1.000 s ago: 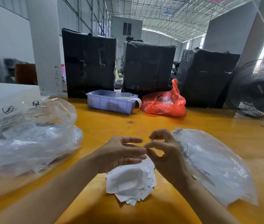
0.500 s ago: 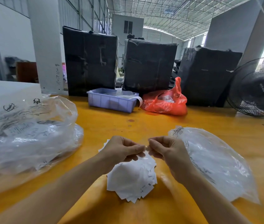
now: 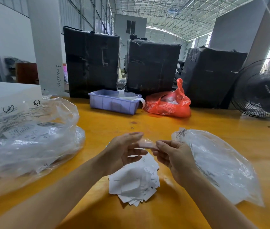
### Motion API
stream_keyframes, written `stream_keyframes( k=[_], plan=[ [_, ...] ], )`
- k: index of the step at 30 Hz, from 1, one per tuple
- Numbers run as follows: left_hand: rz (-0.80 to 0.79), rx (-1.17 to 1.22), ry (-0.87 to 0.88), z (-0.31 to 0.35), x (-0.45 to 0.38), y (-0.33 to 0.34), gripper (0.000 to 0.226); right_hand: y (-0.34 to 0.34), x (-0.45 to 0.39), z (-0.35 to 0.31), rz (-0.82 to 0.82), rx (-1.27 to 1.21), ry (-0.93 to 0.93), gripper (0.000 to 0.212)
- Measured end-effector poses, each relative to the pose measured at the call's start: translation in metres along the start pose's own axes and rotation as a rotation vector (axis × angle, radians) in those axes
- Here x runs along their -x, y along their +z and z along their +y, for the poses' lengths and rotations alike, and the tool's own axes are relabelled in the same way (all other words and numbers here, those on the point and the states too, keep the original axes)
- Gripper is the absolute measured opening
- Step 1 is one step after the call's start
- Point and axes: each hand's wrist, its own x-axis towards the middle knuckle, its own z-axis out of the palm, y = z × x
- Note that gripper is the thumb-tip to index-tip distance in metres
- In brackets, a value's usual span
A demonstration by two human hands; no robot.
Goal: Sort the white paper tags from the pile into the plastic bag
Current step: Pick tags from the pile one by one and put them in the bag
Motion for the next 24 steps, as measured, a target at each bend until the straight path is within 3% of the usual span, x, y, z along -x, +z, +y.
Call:
stream_keyframes(
  k=[3,7,10,14,16,21,24],
  plan=[
    [-0.064,-0.242,0.181,-0.003,0.001,-0.006,0.062,0.000,-0.001,0.000,-0.049,-0.101,0.119,0.002],
    [0.078,-0.326,0.371,-0.006,0.002,0.003,0.023,0.003,0.001,0.003,-0.144,-0.092,0.181,0.005],
    [0.243,-0.281,0.395,-0.004,-0.002,0.001,0.021,0.005,0.004,0.003,-0.142,-0.036,0.123,0.009],
    [0.422,-0.157,0.348,0.001,-0.008,-0.013,0.026,0.004,0.008,0.004,-0.032,0.550,-0.317,0.011],
    [0.448,-0.084,0.334,0.002,-0.008,-0.018,0.030,0.008,0.012,0.006,-0.120,0.808,-0.483,0.013],
    [0.551,-0.092,0.339,-0.001,-0.010,-0.025,0.021,0.022,0.017,0.019,-0.451,1.158,-0.641,0.049],
    [0.592,-0.120,0.335,-0.003,-0.013,-0.027,0.017,0.021,0.015,0.019,-0.499,1.350,-0.671,0.049]
  ],
)
